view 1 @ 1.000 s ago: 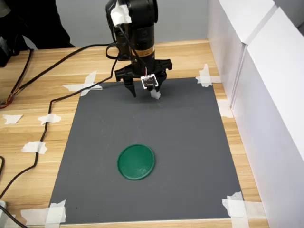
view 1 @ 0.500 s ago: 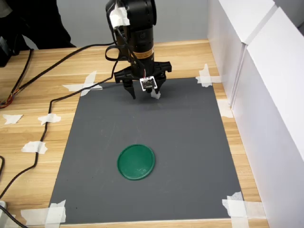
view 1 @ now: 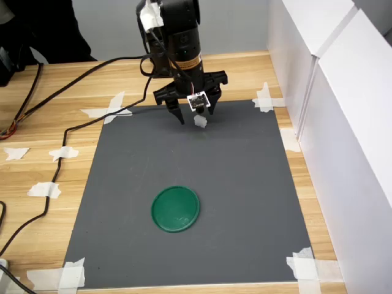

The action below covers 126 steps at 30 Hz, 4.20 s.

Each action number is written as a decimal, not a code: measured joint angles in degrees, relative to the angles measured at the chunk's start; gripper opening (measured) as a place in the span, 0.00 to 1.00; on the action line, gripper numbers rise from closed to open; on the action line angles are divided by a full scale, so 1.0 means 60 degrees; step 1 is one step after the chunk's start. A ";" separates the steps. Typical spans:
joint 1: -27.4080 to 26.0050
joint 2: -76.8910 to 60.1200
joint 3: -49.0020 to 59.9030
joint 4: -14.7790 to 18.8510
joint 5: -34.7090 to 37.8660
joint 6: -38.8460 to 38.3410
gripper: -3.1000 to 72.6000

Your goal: Grasp a white terminal and put it on the green lid.

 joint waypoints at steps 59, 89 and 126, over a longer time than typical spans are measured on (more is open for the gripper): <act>0.0636 0.0973 0.0000 -0.0349 -0.0088 0.0500 0.24; -0.1904 0.3732 -0.5185 -0.0670 0.0408 -0.1750 0.15; -0.3400 0.0003 -0.2541 -0.0588 -0.4242 -0.1746 0.28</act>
